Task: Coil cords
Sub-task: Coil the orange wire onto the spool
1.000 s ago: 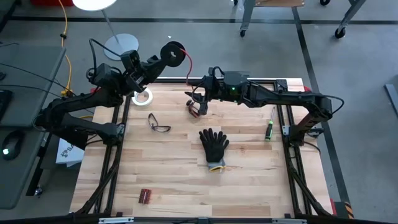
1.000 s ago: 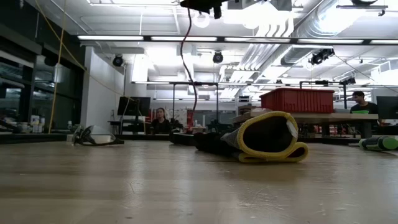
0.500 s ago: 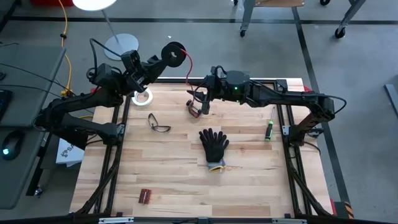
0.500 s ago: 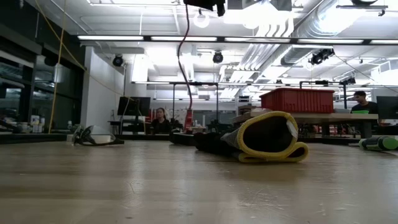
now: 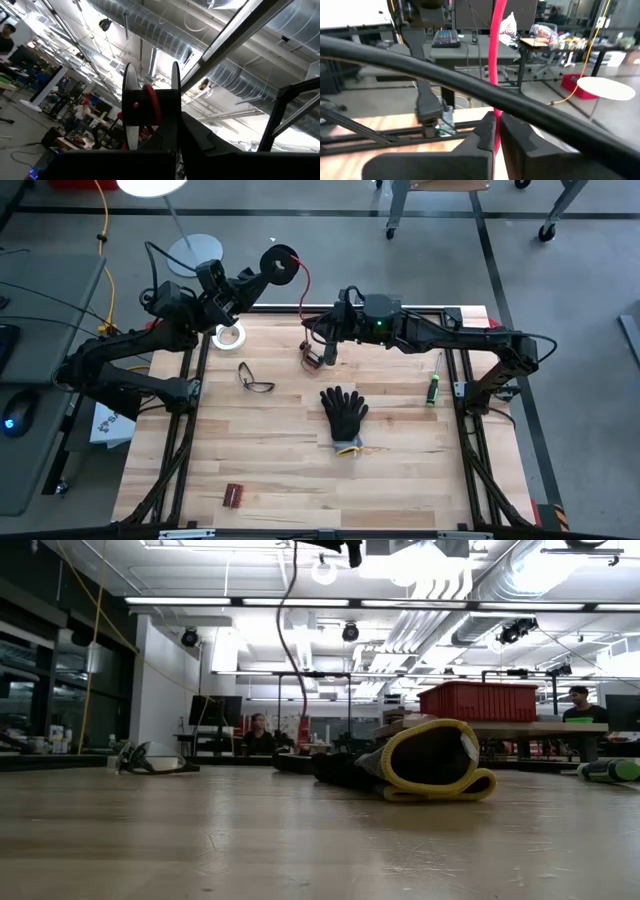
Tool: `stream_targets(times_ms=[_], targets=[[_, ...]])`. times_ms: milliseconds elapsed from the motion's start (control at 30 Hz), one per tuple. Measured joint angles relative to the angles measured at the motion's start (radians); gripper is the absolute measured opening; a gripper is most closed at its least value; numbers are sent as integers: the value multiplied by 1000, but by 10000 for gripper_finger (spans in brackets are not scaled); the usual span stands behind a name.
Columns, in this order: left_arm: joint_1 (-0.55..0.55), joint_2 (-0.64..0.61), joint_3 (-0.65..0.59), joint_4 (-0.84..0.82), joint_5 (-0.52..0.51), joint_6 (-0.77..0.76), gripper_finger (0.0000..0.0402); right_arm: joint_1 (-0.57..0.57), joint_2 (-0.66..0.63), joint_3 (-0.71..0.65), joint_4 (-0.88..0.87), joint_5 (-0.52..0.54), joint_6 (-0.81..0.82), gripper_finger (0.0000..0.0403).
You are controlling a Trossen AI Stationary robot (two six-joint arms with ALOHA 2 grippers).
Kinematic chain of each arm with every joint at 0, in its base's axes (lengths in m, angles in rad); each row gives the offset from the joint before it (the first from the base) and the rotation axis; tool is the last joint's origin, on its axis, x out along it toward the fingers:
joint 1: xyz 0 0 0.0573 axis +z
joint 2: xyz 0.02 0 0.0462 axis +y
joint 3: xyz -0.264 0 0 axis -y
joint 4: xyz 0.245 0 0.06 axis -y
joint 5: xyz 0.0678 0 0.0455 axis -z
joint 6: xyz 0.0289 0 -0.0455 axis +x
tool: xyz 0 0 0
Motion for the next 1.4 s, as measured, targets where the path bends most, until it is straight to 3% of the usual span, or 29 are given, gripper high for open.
stream_targets(times_ms=[267, 533, 867, 967, 1400], targets=[[37, 7, 0, -62, -3, -129, 0, 55, 0, 0, 94, -21, 56, 2], [44, 6, 0, -60, 22, -144, 0, 70, 0, 0, 114, -23, 56, 7], [43, 5, 0, -61, 49, -145, 0, 46, 0, 0, 153, -5, 114, 149], [43, 5, 0, -62, 54, -143, 0, 47, 0, 0, 167, 1, 86, 170], [44, 0, 0, -60, 58, -111, 0, 37, -46, 0, 160, 120, 3, 150]])
